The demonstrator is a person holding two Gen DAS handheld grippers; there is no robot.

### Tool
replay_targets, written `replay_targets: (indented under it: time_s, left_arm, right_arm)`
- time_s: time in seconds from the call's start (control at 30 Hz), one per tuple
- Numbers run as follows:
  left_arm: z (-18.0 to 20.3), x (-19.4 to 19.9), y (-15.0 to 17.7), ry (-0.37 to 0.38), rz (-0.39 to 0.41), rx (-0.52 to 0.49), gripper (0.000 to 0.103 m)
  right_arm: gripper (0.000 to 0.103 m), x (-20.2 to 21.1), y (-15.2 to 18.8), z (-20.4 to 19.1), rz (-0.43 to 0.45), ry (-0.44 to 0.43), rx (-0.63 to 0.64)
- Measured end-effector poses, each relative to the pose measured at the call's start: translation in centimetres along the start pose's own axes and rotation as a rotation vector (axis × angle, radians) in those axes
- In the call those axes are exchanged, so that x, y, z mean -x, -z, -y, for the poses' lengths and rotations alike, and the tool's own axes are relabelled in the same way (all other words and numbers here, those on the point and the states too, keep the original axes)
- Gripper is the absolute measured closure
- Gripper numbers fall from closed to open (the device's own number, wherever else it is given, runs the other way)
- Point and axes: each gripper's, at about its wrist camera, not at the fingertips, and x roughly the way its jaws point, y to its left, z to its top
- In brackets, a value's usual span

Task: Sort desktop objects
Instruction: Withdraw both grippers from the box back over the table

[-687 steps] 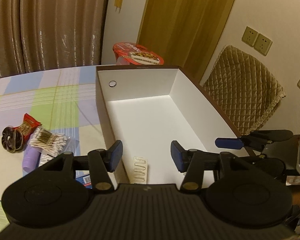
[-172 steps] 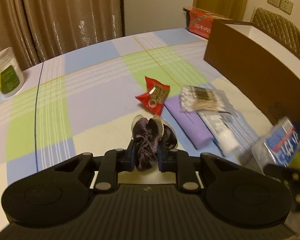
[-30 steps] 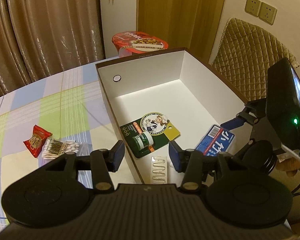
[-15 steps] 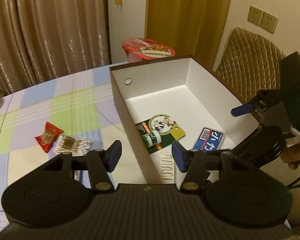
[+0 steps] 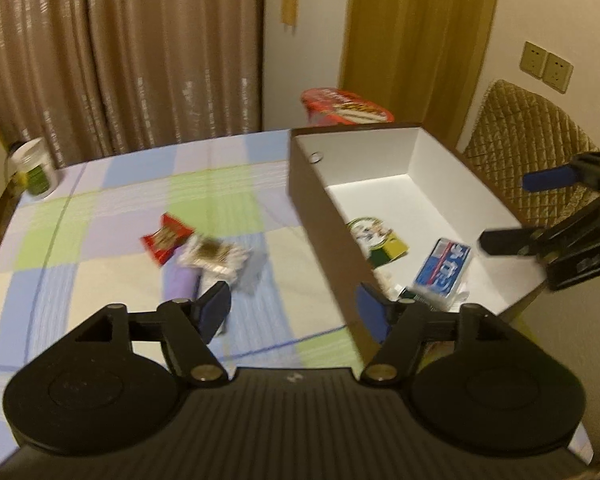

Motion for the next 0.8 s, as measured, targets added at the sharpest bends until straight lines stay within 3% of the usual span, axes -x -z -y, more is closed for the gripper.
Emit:
replay_targets:
  time_s: [0.17,0.43,0.8]
  left_arm:
    - [-2.5,2.1,2.4,-0.067,-0.018,0.018,0.027]
    - [-5.6,4.2,5.2,-0.126,-0.04,0.079,0.026]
    - [-6.8,5.3,7.0,-0.156,-0.067,0.11,0.026]
  right_arm:
    - [0.0,0.9,0.1,-3.2,0.015,-0.057,0.005]
    - [0.0,0.5,0.8,-7.0,-0.013,-0.108,0.055]
    - [0.0,-0.3,1.9,-9.5,-0.041,-0.144,0.08]
